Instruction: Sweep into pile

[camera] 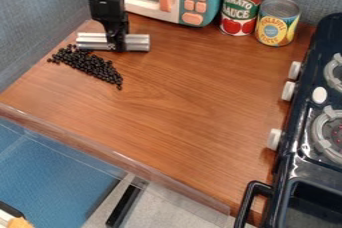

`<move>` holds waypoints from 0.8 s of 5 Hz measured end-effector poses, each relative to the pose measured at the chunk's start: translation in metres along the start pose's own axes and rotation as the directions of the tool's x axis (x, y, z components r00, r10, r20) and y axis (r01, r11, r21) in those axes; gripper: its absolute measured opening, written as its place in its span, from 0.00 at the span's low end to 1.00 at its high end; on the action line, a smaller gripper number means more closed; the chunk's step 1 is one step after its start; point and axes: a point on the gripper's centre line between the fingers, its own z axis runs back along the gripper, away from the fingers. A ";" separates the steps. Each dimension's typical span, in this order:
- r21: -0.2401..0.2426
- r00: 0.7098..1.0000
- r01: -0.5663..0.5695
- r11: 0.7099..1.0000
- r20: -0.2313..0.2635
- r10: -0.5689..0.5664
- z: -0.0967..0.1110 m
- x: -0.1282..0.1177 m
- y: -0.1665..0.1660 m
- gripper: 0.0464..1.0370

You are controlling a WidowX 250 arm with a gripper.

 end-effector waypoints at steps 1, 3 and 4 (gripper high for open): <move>-0.013 1.000 0.006 1.000 -0.003 -0.006 0.000 -0.002 0.006 0.34; -0.026 1.000 0.026 0.999 -0.004 -0.026 0.005 -0.009 0.014 0.34; -0.043 0.999 0.042 0.998 0.007 -0.042 0.013 -0.008 0.005 0.34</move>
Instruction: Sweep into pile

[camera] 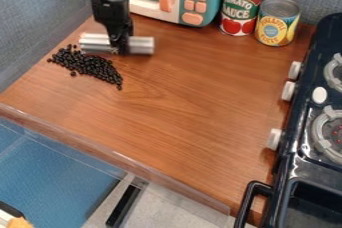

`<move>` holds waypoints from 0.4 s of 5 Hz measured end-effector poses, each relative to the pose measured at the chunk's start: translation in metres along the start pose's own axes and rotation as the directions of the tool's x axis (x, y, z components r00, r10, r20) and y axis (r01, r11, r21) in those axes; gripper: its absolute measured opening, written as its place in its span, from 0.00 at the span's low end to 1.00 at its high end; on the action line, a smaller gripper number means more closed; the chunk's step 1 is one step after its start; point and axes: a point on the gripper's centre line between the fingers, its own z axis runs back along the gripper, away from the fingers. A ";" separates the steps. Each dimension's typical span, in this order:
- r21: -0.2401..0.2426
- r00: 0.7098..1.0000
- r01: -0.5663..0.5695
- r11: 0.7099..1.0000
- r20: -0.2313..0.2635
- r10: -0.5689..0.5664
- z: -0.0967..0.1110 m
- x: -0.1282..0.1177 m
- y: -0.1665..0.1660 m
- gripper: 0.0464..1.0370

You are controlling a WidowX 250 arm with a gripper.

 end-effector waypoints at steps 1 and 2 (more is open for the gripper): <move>-0.031 1.000 0.011 0.999 0.004 -0.011 0.008 0.001 -0.012 0.34; -0.057 1.000 0.012 0.998 -0.004 -0.012 0.016 0.001 -0.023 0.34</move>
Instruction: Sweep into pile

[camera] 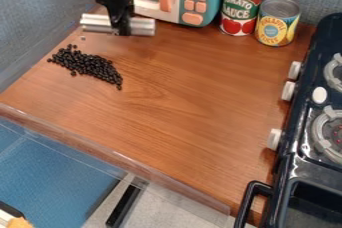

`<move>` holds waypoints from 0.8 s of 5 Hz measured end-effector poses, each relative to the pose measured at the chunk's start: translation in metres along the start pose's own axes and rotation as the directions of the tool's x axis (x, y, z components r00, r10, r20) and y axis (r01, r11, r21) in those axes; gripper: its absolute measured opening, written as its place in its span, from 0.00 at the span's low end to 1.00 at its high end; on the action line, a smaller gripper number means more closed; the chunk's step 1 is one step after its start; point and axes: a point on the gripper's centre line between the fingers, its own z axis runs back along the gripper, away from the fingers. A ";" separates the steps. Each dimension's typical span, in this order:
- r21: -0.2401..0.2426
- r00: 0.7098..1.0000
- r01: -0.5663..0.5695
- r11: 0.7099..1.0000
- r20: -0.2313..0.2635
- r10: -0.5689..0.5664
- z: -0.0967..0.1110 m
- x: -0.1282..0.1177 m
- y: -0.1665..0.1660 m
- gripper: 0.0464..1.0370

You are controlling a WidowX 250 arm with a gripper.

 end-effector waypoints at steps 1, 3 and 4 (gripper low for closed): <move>0.005 1.000 -0.009 1.000 0.003 0.009 -0.002 0.007 -0.002 0.34; 0.048 0.999 -0.045 0.998 0.019 0.044 -0.018 0.028 0.007 0.34; 0.062 0.999 -0.046 0.997 0.024 0.044 -0.022 0.029 0.010 0.34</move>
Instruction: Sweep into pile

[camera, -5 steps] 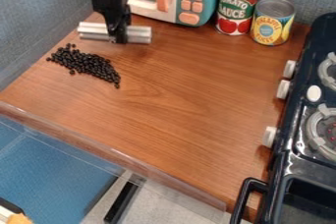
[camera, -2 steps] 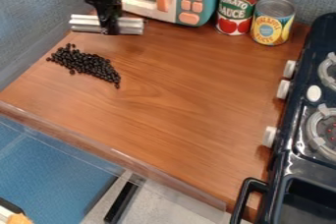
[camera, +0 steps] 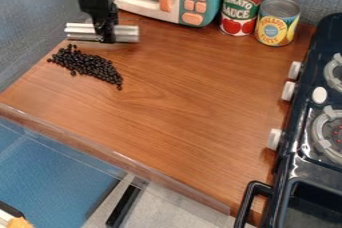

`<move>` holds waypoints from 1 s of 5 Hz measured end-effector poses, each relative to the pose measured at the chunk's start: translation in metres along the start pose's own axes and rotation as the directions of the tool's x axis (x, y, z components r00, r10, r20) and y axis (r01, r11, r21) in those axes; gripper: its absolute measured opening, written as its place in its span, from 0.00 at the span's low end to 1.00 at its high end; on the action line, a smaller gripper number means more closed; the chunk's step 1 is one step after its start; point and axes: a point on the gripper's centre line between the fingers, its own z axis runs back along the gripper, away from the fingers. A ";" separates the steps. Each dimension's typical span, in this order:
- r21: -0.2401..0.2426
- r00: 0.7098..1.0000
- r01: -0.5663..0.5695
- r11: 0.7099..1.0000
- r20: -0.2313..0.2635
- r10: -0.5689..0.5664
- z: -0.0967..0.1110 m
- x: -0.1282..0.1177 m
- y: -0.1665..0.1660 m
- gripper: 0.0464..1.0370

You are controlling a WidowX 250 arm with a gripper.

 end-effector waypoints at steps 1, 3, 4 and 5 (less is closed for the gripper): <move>0.017 1.000 0.000 1.000 0.007 0.000 -0.010 0.003 0.000 0.34; 0.018 1.000 0.007 1.000 0.015 -0.007 -0.014 0.004 -0.007 0.34; 0.025 1.000 -0.007 1.000 0.021 0.006 -0.016 0.004 -0.003 0.34; 0.020 1.000 -0.023 1.000 0.018 0.022 -0.014 0.003 0.002 0.34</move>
